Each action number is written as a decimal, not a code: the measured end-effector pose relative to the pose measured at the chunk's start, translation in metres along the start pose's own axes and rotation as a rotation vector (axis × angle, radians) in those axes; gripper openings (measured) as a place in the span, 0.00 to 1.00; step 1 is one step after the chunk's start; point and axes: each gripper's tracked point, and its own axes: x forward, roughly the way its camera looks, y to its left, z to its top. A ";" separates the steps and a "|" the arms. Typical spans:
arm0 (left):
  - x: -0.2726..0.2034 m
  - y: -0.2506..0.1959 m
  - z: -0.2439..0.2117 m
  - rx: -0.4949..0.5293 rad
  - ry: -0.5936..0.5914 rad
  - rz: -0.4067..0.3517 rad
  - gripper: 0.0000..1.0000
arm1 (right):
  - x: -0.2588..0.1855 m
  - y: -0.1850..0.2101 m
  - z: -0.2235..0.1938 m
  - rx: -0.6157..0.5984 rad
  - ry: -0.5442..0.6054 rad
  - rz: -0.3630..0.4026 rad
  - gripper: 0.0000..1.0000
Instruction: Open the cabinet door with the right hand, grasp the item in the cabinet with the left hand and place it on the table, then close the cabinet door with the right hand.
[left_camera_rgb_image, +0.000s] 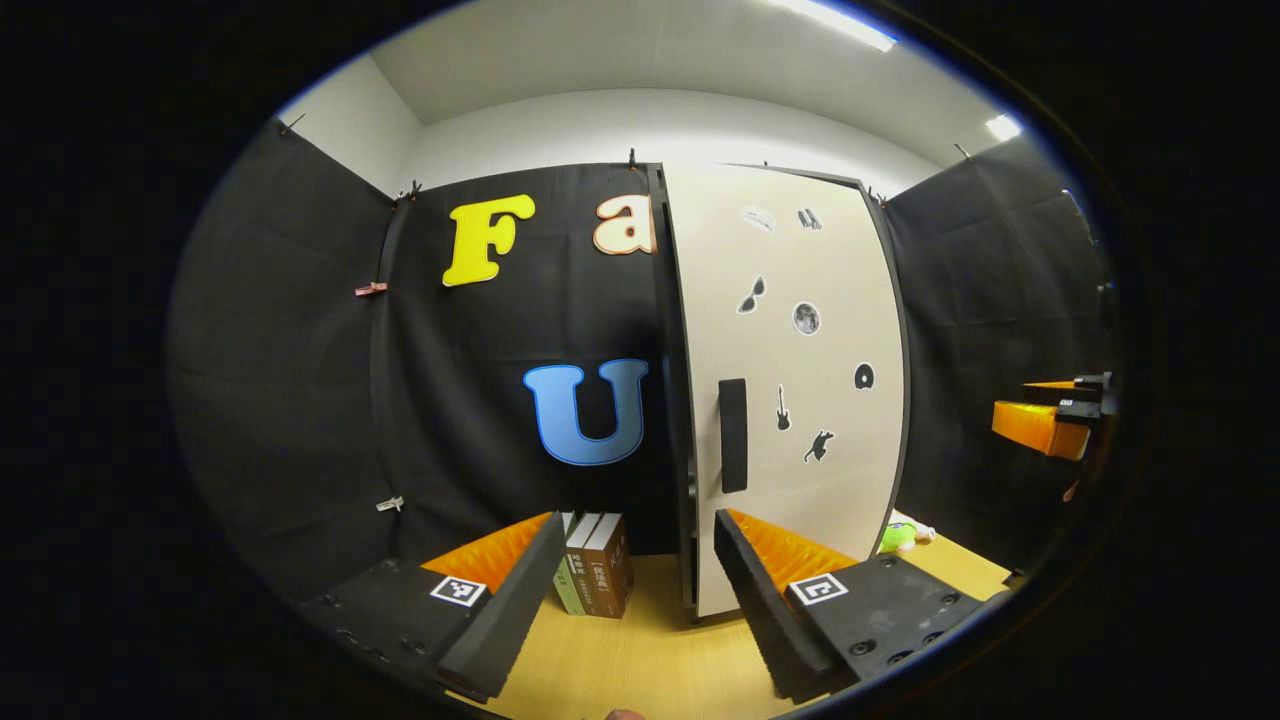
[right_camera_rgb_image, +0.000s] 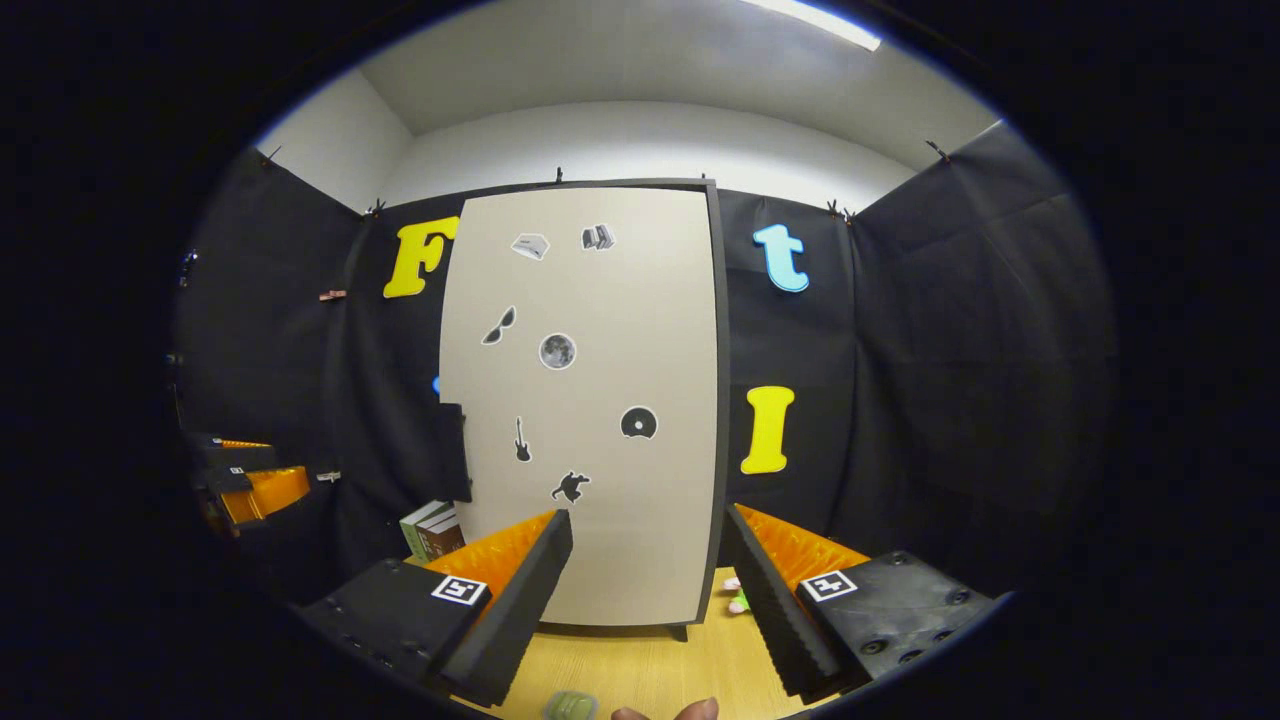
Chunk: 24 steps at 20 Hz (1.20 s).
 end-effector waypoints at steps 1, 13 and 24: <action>0.000 0.001 0.000 0.001 0.000 0.002 0.94 | 0.000 -0.002 0.001 -0.011 -0.004 -0.006 0.98; -0.003 0.003 0.001 -0.003 -0.003 0.020 0.95 | -0.006 -0.010 0.005 -0.076 -0.019 -0.035 0.98; -0.006 0.000 0.001 -0.001 0.000 0.015 0.94 | -0.011 -0.011 0.006 -0.076 -0.017 -0.032 0.98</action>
